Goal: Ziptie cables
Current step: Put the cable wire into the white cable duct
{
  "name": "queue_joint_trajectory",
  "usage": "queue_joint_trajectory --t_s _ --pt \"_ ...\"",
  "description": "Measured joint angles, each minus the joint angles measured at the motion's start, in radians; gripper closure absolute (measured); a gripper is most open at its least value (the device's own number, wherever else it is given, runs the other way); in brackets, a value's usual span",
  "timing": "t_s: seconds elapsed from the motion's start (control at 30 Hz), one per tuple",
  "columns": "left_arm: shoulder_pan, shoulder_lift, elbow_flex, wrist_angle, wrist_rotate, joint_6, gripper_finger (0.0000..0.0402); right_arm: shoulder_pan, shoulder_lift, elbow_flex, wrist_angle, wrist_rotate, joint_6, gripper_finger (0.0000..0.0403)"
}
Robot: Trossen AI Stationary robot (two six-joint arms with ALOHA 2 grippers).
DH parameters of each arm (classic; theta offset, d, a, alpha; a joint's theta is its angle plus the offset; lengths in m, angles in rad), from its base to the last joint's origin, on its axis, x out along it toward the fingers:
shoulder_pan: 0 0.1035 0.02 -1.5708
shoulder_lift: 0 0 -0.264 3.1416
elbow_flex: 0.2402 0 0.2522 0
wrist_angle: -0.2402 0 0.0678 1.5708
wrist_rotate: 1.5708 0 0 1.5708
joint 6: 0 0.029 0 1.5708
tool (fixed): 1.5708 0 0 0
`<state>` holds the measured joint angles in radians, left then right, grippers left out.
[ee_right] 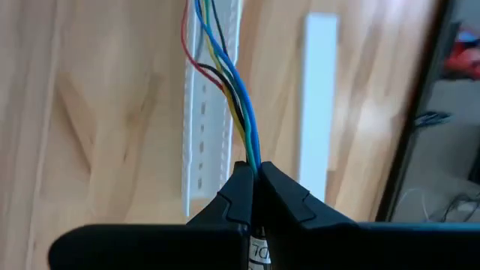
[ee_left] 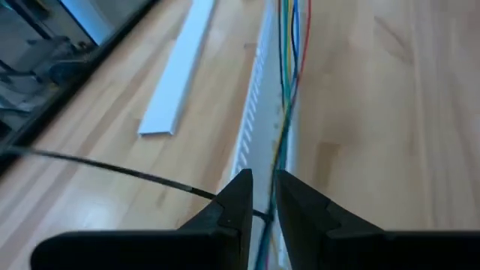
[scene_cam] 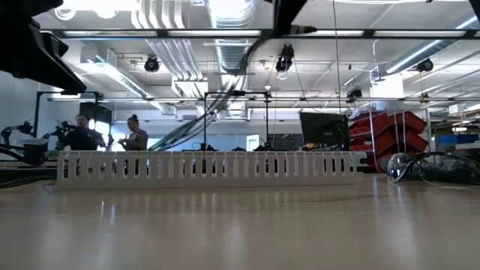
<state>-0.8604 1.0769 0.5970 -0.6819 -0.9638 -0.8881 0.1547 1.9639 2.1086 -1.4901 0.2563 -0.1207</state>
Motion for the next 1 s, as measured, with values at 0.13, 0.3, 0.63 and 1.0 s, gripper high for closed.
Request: queue_joint_trajectory --t_s 0.13,0.3,0.63,1.0 --pt "0.02 0.01 -0.03 0.04 -0.026 0.001 0.0357 -0.016 0.001 -0.084 0.003 -0.001 -0.017 0.0403" --pt "0.052 0.013 -0.046 0.067 -0.03 0.018 0.0357 -0.04 0.001 -0.179 0.012 0.006 -0.072 0.0403" --pt "0.062 0.017 -0.041 0.087 -0.031 0.038 0.0357 -0.106 0.001 -0.415 0.139 0.007 -0.146 0.0403" --pt "0.064 0.015 -0.037 0.162 -0.066 0.121 0.0357 -0.149 0.001 -0.575 0.273 -0.159 -0.158 0.0355"
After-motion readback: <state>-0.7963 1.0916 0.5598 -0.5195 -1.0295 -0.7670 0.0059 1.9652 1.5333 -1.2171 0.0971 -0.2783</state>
